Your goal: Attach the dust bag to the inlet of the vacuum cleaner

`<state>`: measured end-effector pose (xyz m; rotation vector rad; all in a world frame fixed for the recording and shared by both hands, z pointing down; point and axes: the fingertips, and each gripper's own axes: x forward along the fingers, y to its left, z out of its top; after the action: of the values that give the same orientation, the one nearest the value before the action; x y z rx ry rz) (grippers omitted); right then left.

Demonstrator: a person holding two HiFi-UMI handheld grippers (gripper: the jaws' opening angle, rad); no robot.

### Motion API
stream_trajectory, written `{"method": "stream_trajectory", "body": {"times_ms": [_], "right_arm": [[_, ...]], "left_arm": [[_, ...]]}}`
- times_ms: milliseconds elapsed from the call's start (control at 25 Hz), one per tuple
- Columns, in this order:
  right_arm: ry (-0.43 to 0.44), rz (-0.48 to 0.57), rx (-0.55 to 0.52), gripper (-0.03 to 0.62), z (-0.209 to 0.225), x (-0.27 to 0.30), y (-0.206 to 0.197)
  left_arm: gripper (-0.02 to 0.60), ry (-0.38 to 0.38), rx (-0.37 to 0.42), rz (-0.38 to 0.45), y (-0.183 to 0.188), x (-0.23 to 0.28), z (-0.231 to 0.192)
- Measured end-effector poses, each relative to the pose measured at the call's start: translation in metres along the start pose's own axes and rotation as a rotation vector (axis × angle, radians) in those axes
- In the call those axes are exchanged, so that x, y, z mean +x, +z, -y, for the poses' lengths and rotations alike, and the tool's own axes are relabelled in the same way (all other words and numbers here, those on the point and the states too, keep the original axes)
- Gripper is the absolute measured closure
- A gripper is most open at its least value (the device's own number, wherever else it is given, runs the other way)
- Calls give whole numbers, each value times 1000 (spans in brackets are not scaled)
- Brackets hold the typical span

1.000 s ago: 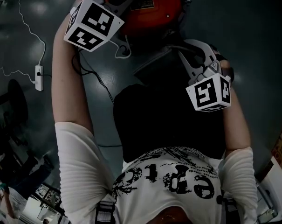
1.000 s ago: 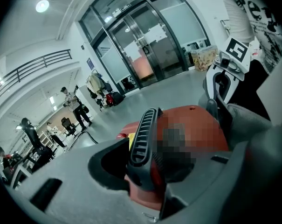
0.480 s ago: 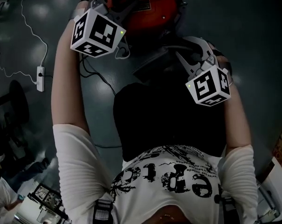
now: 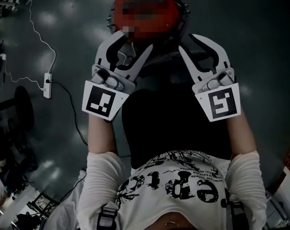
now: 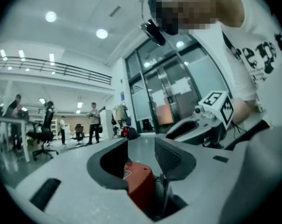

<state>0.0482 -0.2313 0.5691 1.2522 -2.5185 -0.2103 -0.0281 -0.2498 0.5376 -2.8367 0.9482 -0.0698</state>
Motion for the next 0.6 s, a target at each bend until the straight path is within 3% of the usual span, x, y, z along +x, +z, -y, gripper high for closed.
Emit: {"method": "stream_trajectory", "body": {"times_ms": [40, 160, 200, 240, 480, 600], "right_arm": [[-35, 16, 35, 479, 4, 0, 1], [-101, 51, 195, 487, 9, -2, -3], [-118, 61, 244, 543, 11, -3, -5], [-134, 68, 281, 590, 12, -3, -8], [-113, 73, 345, 592, 14, 1, 14], [-101, 46, 362, 592, 27, 2, 47]], "left_arm": [[408, 77, -71, 31, 0, -10, -6], [570, 314, -246, 88, -7, -44, -31], [577, 363, -279, 98, -8, -53, -35], [577, 396, -300, 103, -9, -59, -37], [577, 578, -291, 57, 6, -97, -62], [577, 613, -365, 18, 37, -108, -83]]}}
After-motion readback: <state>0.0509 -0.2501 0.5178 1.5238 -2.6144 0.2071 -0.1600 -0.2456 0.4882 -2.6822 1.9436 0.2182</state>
